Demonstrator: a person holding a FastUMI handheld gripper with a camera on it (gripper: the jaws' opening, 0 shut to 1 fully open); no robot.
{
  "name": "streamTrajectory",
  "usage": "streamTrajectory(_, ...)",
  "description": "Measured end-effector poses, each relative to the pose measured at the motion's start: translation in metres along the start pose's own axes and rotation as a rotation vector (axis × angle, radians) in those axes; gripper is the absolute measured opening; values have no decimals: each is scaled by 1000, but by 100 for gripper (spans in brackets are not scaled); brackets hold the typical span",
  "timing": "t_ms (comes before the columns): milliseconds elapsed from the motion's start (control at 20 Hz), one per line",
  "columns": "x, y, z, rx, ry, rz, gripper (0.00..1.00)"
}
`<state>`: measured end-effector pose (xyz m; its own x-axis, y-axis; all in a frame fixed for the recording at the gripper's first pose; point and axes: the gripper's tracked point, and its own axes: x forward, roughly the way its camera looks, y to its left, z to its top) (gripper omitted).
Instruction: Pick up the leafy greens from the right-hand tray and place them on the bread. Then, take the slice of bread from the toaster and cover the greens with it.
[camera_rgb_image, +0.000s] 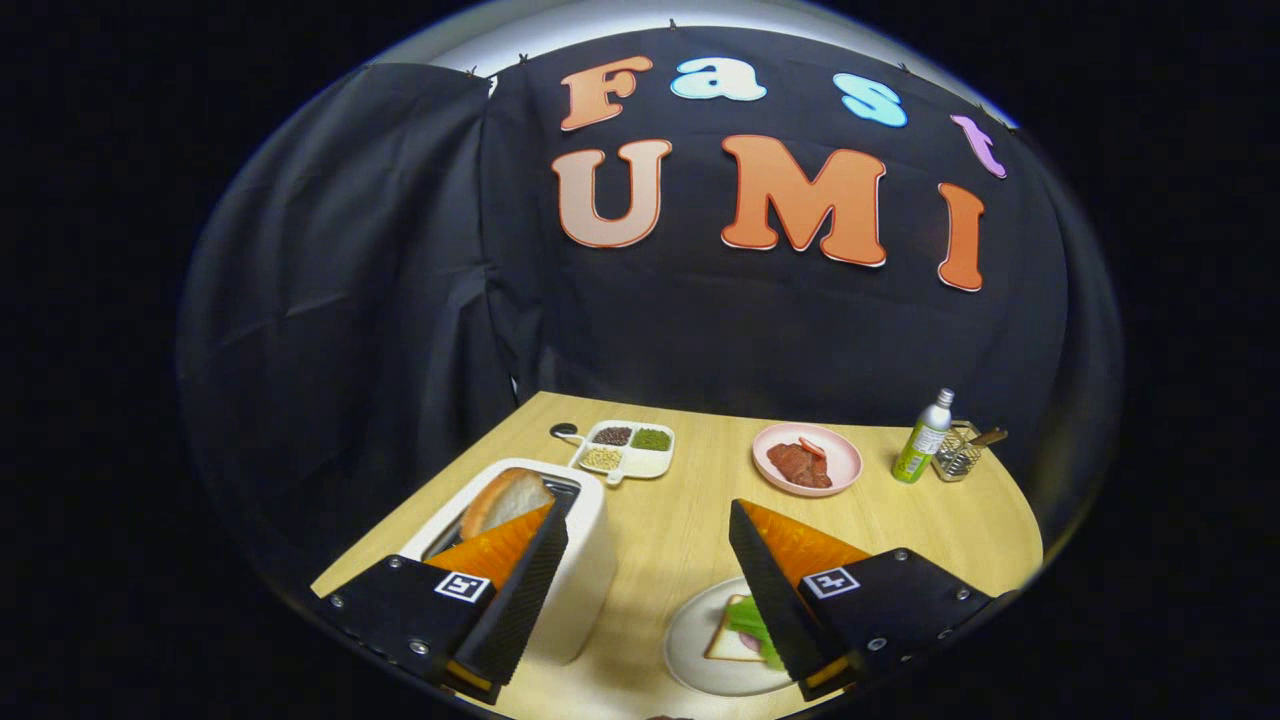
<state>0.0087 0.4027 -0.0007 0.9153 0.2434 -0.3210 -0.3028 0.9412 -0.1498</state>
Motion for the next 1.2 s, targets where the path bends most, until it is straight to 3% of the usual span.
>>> streamTrajectory(350,17,63,-1,-16,-4,51,98)
streamTrajectory(600,36,66,-32,-44,50,-3,97)
streamTrajectory(800,44,74,-53,-48,86,10,74)
streamTrajectory(900,45,77,-59,-52,94,12,57)
streamTrajectory(950,44,79,-60,-53,96,18,41)
streamTrajectory(1050,44,79,-59,-58,88,12,19)
streamTrajectory(1200,43,75,-59,-52,91,12,14)
